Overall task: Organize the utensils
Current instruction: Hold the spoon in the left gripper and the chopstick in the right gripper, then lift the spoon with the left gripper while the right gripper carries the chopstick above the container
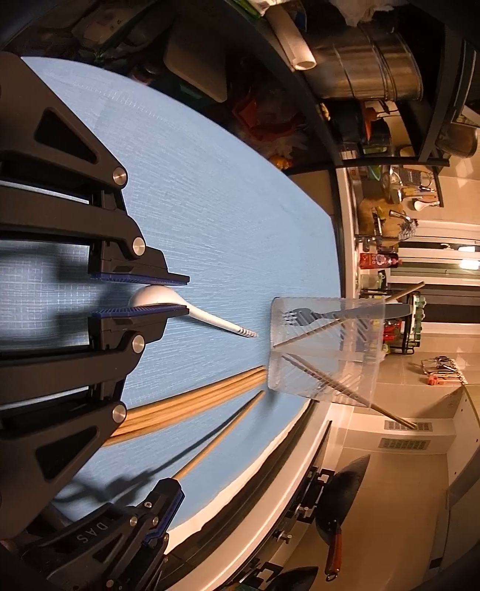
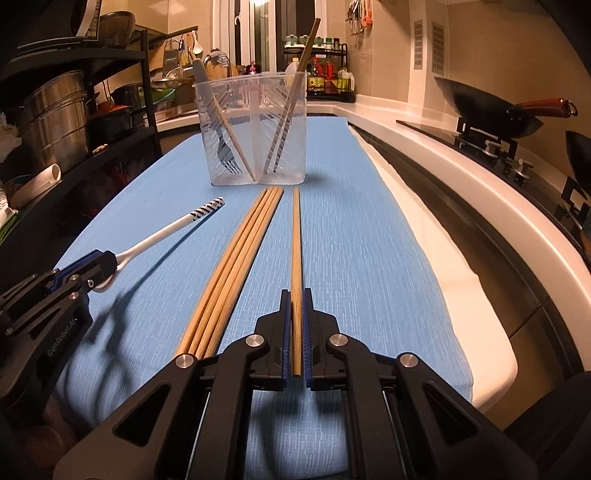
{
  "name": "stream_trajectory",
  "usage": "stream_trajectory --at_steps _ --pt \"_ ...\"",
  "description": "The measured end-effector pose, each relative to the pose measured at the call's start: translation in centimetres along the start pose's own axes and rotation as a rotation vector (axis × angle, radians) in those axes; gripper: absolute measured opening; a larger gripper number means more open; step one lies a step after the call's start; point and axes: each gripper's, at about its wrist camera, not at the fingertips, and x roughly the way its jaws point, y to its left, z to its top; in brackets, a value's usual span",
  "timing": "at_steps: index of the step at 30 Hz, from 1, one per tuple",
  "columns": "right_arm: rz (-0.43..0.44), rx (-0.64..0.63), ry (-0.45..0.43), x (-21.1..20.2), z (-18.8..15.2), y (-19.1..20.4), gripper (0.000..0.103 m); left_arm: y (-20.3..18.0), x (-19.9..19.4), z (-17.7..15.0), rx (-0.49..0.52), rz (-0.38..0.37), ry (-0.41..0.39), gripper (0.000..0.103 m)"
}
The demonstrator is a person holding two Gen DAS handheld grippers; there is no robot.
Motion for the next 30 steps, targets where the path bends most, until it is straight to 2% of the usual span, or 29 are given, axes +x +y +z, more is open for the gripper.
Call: stream_trajectory --at_steps 16,23,30 --pt "-0.017 -0.023 -0.098 -2.9 1.2 0.1 0.006 -0.4 -3.4 1.7 0.026 0.005 -0.126 0.011" --pt "-0.014 -0.026 -0.189 -5.9 3.0 -0.1 0.006 -0.4 -4.9 2.7 0.039 -0.003 -0.186 0.011" --pt "0.017 -0.048 -0.255 -8.4 5.4 -0.7 0.006 0.5 -5.9 4.6 0.007 -0.06 -0.204 0.011"
